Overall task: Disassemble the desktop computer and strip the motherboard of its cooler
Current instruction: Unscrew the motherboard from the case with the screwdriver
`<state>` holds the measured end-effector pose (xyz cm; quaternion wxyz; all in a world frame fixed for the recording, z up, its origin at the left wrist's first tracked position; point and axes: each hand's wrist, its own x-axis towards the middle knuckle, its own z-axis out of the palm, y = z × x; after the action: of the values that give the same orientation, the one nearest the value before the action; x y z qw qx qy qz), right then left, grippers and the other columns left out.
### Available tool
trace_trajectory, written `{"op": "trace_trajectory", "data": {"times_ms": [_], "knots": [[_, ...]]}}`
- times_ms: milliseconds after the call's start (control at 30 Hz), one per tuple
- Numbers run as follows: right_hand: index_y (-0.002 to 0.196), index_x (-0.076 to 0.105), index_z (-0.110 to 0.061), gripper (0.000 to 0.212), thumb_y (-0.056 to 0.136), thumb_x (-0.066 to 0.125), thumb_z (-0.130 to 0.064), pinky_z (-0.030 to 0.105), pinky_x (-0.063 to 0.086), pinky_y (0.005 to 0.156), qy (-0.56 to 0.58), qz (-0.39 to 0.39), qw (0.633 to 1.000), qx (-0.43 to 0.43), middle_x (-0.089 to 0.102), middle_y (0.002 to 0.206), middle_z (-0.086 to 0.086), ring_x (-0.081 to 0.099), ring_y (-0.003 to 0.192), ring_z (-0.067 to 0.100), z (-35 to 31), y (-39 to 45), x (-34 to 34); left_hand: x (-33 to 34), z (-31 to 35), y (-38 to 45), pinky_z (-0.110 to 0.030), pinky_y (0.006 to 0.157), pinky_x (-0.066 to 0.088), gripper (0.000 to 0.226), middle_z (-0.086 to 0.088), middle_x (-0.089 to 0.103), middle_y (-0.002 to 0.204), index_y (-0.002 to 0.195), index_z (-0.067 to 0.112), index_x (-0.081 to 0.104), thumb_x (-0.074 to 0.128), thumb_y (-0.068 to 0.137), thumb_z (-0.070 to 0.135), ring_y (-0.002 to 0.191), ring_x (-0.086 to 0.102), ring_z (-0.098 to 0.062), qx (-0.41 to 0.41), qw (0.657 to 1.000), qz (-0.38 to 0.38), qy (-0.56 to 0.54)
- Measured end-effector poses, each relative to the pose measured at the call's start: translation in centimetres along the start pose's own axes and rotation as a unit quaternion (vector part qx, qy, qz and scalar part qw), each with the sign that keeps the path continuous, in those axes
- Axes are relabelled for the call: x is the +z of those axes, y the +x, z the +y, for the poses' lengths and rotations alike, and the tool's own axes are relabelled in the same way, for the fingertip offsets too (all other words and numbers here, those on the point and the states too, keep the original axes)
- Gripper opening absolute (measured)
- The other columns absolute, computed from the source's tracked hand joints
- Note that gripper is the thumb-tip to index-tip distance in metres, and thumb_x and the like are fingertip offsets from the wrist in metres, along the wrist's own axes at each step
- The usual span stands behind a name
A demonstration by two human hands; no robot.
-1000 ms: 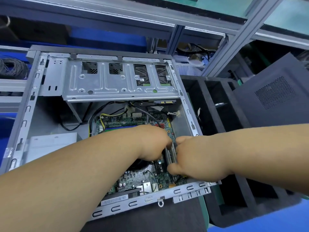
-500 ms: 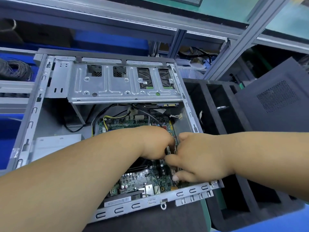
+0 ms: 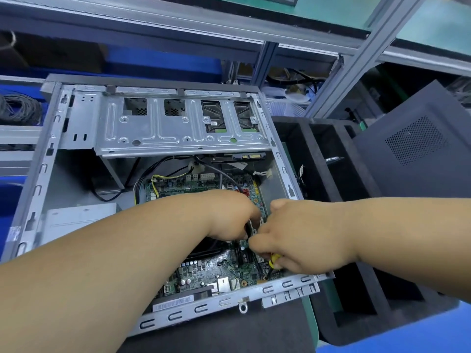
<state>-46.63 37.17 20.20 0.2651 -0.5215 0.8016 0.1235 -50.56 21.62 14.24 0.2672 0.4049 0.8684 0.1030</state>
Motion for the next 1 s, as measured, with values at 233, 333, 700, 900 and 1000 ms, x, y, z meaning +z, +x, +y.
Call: {"op": "trace_trajectory", "data": {"times_ms": [233, 333, 700, 900, 1000], "knots": [[0.106, 0.041, -0.021, 0.017, 0.100, 0.035, -0.036, 0.033, 0.021, 0.092, -0.066, -0.016, 0.998, 0.004, 0.063, 0.089, 0.001, 0.056, 0.083, 0.025, 0.10, 0.23, 0.57, 0.10, 0.02, -0.08, -0.028, 0.070, 0.046, 0.031, 0.001, 0.065, 0.104, 0.121, 0.026, 0.059, 0.059, 0.090, 0.028, 0.081, 0.050, -0.019, -0.002, 1.000, -0.015, 0.004], [0.096, 0.039, -0.025, 0.008, 0.097, 0.043, -0.032, 0.030, 0.020, 0.091, -0.032, -0.010, 0.999, -0.004, 0.062, 0.094, -0.003, 0.055, 0.090, 0.022, 0.14, 0.09, 0.29, 0.01, -0.01, 0.05, -0.026, 0.059, 0.035, 0.028, 0.007, 0.056, 0.087, 0.118, 0.027, 0.059, 0.059, 0.090, 0.028, 0.073, 0.045, -0.017, -0.001, 1.000, -0.016, 0.004], [0.116, 0.040, -0.020, 0.034, 0.101, 0.025, -0.047, 0.037, 0.021, 0.093, -0.077, 0.026, 0.997, 0.014, 0.061, 0.089, -0.001, 0.050, 0.087, 0.024, 0.42, -0.05, 0.40, -0.29, 0.18, -0.25, -0.025, 0.053, 0.034, 0.009, 0.006, 0.053, 0.077, 0.093, 0.028, 0.055, 0.057, 0.088, 0.020, 0.065, 0.047, -0.017, 0.013, 1.000, -0.020, 0.010], [0.111, 0.045, -0.026, 0.023, 0.095, 0.048, -0.042, 0.031, 0.021, 0.096, 0.020, 0.024, 0.999, 0.019, 0.060, 0.099, -0.010, 0.047, 0.099, 0.014, 0.13, -0.10, -0.03, -0.17, 0.20, -0.23, -0.025, 0.056, 0.035, 0.013, 0.004, 0.054, 0.081, 0.088, 0.032, 0.049, 0.059, 0.088, 0.024, 0.070, 0.046, -0.020, 0.013, 1.000, -0.018, 0.009], [0.105, 0.050, -0.030, 0.018, 0.092, 0.053, -0.041, 0.030, 0.022, 0.096, 0.046, 0.018, 0.998, 0.028, 0.057, 0.104, -0.014, 0.045, 0.104, 0.010, 0.08, -0.39, -0.33, 0.07, 0.13, -0.01, -0.024, 0.061, 0.034, 0.009, 0.006, 0.053, 0.078, 0.088, 0.031, 0.054, 0.061, 0.087, 0.026, 0.071, 0.046, -0.019, 0.014, 1.000, -0.014, 0.013]]}}
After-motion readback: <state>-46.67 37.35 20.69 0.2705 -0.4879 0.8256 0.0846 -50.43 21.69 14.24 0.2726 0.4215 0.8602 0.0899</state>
